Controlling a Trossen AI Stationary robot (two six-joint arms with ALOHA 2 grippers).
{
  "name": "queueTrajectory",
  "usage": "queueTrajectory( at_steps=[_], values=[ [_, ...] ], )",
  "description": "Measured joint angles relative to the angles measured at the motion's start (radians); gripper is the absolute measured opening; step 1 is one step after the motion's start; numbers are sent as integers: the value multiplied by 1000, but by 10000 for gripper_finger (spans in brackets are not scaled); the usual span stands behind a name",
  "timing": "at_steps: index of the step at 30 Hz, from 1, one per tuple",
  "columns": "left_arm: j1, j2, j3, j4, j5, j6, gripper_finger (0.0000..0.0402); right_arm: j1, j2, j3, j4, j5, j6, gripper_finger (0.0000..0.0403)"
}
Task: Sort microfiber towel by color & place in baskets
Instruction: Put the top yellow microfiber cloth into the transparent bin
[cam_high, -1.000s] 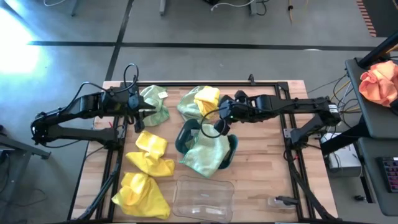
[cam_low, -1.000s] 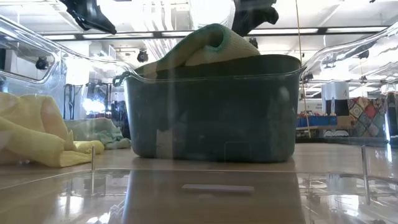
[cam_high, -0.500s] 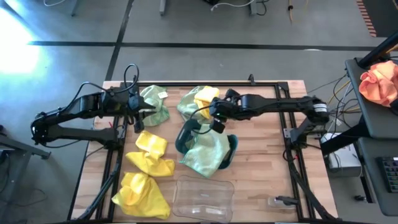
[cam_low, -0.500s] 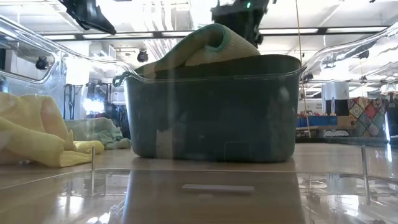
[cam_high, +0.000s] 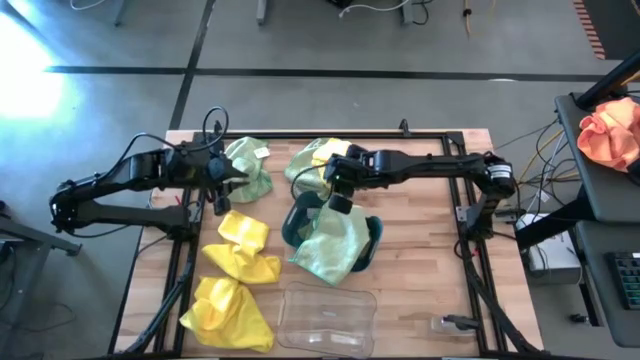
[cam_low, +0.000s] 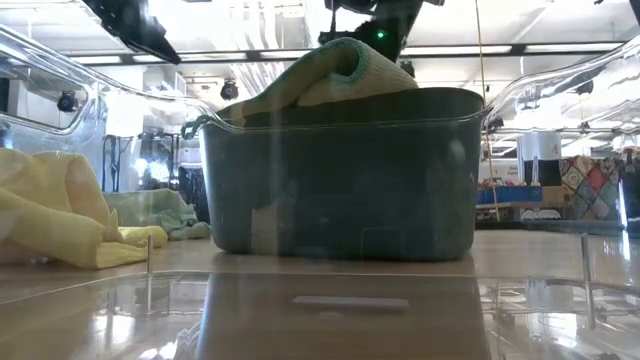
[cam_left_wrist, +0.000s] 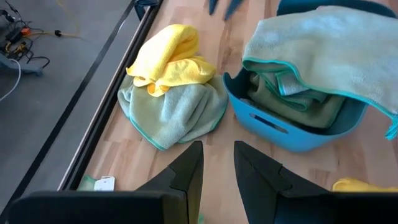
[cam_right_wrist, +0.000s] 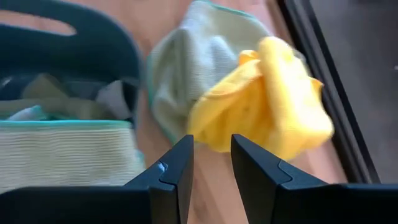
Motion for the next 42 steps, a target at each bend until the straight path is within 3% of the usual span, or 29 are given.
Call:
queueTrajectory(
  at_steps=[3,7,10,25,42],
  values=[
    [1,-2,-18,8,0,2,75,-37,-13,0,0,-16,-9,96],
    [3,-8,-67,61,0,5,75,-100,-23,-3,22,-189,-32,93],
    [4,-10,-99,101,0,6,75,-141,-25,-4,54,-248,-31,95],
    [16,-19,-118,143,-28,6,75,-260,-22,-68,67,-286,-98,89],
    [27,-19,-118,173,-29,6,75,-273,-22,-130,125,-313,-30,124]
  ],
)
